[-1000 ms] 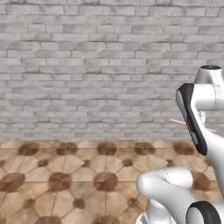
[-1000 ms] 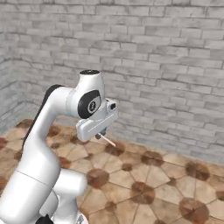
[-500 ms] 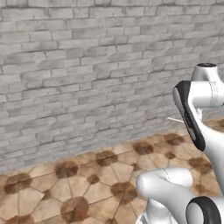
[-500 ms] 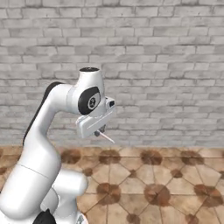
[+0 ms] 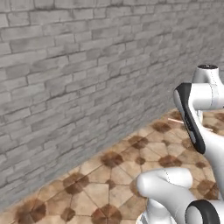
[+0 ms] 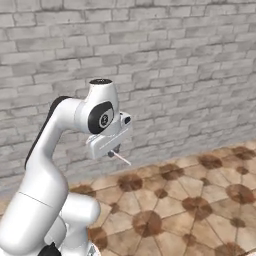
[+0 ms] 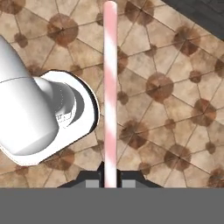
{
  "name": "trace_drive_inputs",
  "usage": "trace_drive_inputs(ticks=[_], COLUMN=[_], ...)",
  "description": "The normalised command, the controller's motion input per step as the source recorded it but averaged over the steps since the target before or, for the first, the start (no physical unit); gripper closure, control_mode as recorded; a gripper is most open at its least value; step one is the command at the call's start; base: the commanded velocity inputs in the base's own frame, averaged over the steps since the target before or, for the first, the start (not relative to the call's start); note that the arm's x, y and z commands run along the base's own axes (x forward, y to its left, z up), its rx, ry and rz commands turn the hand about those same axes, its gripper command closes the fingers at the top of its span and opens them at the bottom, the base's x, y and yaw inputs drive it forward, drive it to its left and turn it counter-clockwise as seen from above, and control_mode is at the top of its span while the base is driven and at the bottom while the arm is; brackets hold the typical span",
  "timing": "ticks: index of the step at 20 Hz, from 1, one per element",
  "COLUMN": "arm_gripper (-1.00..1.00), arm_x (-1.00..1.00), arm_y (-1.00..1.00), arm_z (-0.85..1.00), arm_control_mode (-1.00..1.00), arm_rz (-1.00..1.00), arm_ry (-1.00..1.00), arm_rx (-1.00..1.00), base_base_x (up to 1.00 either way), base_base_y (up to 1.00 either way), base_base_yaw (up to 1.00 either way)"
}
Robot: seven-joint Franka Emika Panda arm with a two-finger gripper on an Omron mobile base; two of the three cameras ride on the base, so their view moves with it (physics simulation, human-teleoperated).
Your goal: Take a straw from the drawer in front and place it inside the glass cup on the dining counter.
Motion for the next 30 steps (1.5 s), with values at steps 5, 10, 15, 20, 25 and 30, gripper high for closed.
trace_drive_inputs(ticks=[5, 10, 15, 20, 25, 30], arm_gripper=[1.00, 1.00, 1.00, 1.00, 1.00, 1.00], arm_x=[0.00, 0.00, 0.00, 0.00, 0.00, 0.00], arm_y=[0.00, 0.00, 0.00, 0.00, 0.00, 0.00], arm_z=[0.00, 0.00, 0.00, 0.00, 0.00, 0.00], arm_control_mode=[1.00, 1.00, 1.00, 1.00, 1.00, 1.00], arm_rz=[0.00, 0.00, 0.00, 0.00, 0.00, 0.00], arm_ry=[0.00, 0.00, 0.00, 0.00, 0.00, 0.00], arm_rx=[0.00, 0.00, 0.00, 0.00, 0.00, 0.00], base_base_x=[0.77, 0.78, 0.80, 0.99, 1.00, 1.00], base_base_y=[0.00, 0.00, -0.17, -0.22, -0.15, -0.11], base_base_yaw=[-0.57, -0.54, -0.48, -0.39, -0.35, -0.34])
